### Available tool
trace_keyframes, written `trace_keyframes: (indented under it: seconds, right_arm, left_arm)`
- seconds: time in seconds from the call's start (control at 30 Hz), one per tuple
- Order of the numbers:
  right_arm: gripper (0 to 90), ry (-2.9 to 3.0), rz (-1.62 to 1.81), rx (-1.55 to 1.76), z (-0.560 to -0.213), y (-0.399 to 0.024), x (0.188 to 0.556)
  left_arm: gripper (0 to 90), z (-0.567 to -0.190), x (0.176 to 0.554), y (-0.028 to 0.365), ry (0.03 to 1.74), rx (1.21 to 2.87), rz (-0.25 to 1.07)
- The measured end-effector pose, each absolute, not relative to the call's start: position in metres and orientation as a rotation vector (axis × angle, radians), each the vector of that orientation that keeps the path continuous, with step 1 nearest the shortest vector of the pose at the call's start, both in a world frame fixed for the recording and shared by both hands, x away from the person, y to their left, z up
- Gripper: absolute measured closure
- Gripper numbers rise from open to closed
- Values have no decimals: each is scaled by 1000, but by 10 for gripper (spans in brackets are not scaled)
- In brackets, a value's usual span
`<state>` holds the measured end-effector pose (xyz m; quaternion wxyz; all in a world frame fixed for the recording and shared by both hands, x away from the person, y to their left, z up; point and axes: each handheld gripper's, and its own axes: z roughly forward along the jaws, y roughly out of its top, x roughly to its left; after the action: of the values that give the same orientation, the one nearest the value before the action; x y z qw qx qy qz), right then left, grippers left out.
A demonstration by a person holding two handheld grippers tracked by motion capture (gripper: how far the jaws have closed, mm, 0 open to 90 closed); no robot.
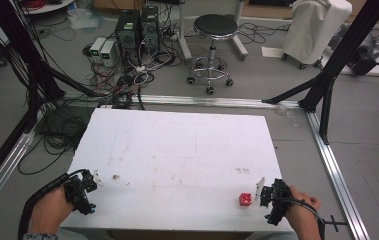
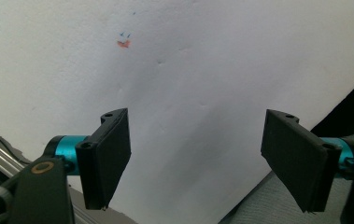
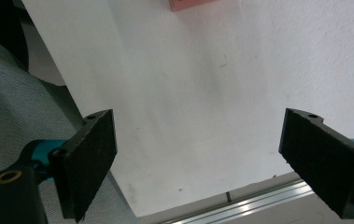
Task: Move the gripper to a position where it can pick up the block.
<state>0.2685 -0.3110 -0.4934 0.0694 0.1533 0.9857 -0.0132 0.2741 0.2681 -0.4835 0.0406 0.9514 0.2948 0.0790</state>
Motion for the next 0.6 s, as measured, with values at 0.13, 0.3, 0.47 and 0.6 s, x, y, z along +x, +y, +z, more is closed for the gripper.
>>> trace_keyframes:
  seconds: [0.13,0.3,0.47,0.6]
  right_arm:
    - [107,2978,-53,413,-492,-307,271]
    - [107,2998,-34,354,-490,-300,276]
    - [107,3021,-35,300,-491,-292,280]
    - [107,3032,-32,254,-491,-285,284]
  left_arm:
    - [244,-483,274,268,903,2914,241]
    - [243,-484,274,268,904,2914,236]
    - [244,-484,275,267,897,2919,237]
    - [244,-485,274,267,901,2918,236]
